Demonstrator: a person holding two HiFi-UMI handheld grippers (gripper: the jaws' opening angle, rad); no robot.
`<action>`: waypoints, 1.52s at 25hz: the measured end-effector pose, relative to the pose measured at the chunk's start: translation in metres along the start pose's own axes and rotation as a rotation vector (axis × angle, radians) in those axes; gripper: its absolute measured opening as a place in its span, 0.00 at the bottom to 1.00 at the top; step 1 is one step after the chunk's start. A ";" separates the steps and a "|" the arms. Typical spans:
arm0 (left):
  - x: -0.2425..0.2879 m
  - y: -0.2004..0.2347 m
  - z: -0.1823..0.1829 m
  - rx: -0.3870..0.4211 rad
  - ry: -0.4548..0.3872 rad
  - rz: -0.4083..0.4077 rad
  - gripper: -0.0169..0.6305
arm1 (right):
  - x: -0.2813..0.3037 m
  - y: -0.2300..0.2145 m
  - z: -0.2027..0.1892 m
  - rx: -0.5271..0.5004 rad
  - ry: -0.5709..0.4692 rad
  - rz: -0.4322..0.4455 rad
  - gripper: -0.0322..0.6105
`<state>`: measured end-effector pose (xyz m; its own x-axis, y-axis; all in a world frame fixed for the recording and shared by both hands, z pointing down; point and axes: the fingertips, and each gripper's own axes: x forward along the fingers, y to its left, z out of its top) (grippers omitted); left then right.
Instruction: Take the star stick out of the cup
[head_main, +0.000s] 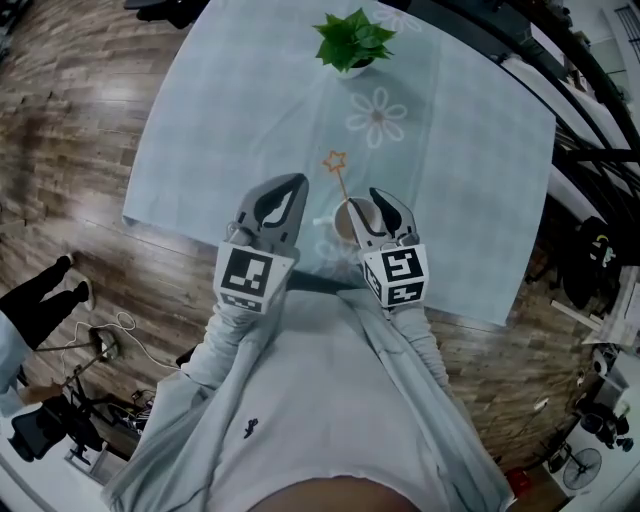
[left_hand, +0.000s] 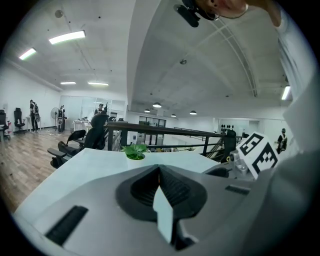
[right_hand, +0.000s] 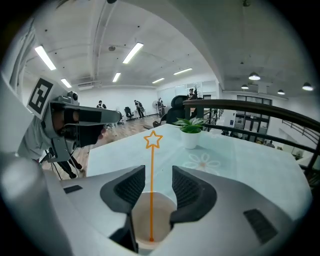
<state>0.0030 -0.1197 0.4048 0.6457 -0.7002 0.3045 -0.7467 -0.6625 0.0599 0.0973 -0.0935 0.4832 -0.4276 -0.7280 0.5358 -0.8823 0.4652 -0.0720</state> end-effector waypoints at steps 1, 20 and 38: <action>0.000 0.000 -0.001 -0.003 0.000 0.001 0.06 | 0.003 0.002 -0.001 -0.014 0.009 0.006 0.30; -0.008 0.007 -0.021 -0.039 0.025 0.045 0.06 | 0.044 0.014 -0.025 -0.111 0.148 0.072 0.31; -0.014 0.014 -0.017 -0.038 0.009 0.053 0.06 | 0.045 0.014 -0.029 -0.117 0.184 0.038 0.17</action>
<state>-0.0191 -0.1145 0.4180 0.6040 -0.7312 0.3170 -0.7853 -0.6140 0.0800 0.0715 -0.1054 0.5304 -0.4080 -0.6094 0.6798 -0.8326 0.5538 -0.0032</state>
